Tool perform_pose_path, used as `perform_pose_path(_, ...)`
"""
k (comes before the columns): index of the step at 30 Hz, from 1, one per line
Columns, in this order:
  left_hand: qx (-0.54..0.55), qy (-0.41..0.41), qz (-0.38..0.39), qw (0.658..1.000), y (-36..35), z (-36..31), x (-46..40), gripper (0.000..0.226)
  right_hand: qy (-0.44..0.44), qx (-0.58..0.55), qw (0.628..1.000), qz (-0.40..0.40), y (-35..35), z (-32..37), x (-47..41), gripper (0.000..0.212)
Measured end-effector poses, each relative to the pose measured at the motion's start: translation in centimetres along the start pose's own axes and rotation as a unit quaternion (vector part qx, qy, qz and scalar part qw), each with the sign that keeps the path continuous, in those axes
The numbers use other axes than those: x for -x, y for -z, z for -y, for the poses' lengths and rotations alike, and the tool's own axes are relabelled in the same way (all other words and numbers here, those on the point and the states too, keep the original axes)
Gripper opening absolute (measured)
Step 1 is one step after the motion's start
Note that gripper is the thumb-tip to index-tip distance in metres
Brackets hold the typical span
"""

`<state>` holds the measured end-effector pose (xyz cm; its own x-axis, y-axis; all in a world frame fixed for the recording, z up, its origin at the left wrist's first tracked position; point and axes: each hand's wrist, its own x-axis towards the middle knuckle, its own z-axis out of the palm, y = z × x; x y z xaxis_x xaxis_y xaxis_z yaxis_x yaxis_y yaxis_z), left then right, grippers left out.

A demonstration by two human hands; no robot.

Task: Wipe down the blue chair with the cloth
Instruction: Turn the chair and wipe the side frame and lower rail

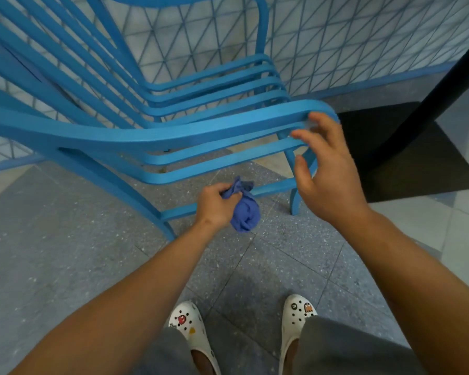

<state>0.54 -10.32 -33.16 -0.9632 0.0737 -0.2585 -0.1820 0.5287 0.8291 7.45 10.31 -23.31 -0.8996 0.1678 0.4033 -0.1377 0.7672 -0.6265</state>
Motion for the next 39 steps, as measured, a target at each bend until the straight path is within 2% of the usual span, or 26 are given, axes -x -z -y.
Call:
perform_pose_path(2,0.059,0.002,0.017,0.998,0.3,-1.9,1.7,0.011,0.017,-0.010,0.999,0.028,0.4,0.4,0.6,0.031)
perform_pose_path(4,0.121,0.002,0.030,0.992,0.7,-3.8,3.1,0.015,0.034,-0.008,0.997,0.062,0.8,1.1,1.0,0.033)
perform_pose_path(7,0.249,0.011,0.065,0.966,0.9,-7.5,5.3,0.019,0.026,-0.038,0.981,0.190,1.4,2.2,1.4,0.055)
perform_pose_path(9,0.320,0.030,0.083,0.943,1.2,-10.2,6.3,0.020,0.024,-0.049,0.970,0.238,1.5,2.5,1.6,0.068)
perform_pose_path(13,0.407,0.063,0.108,0.905,1.7,-13.6,7.5,0.022,-0.033,-0.058,0.980,0.188,1.5,1.7,1.2,0.069)
perform_pose_path(17,0.419,0.101,0.043,0.902,2.2,-14.9,7.5,0.036,-0.068,-0.047,0.994,0.071,2.5,0.9,-0.7,0.054)
perform_pose_path(20,0.472,0.133,-0.021,0.871,2.8,-15.5,6.6,0.047,-0.046,-0.034,0.998,-0.008,3.9,0.2,-2.9,0.044)
perform_pose_path(22,0.502,0.151,-0.041,0.850,2.9,-15.8,6.1,0.048,-0.040,0.002,0.999,-0.003,4.3,0.1,-4.1,0.041)
perform_pose_path(25,0.532,0.166,-0.040,0.829,2.8,-16.4,5.8,0.039,-0.037,0.009,0.998,0.057,3.6,0.5,-5.1,0.040)
perform_pose_path(27,0.531,0.167,-0.042,0.830,2.6,-16.5,5.8,0.027,-0.021,-0.002,0.996,0.092,3.0,0.9,-5.7,0.033)
perform_pose_path(30,0.513,0.163,-0.051,0.841,2.5,-16.4,5.7,0.015,-0.038,-0.009,0.994,0.101,2.8,1.4,-6.7,0.022)
perform_pose_path(36,0.462,0.162,-0.073,0.869,2.7,-16.3,5.5,0.036,-0.038,0.027,0.986,0.163,4.6,2.0,-7.8,0.014)
perform_pose_path(39,0.441,0.158,-0.089,0.879,2.6,-15.9,5.9,0.039,-0.032,0.038,0.978,0.203,5.4,2.5,-7.6,0.013)
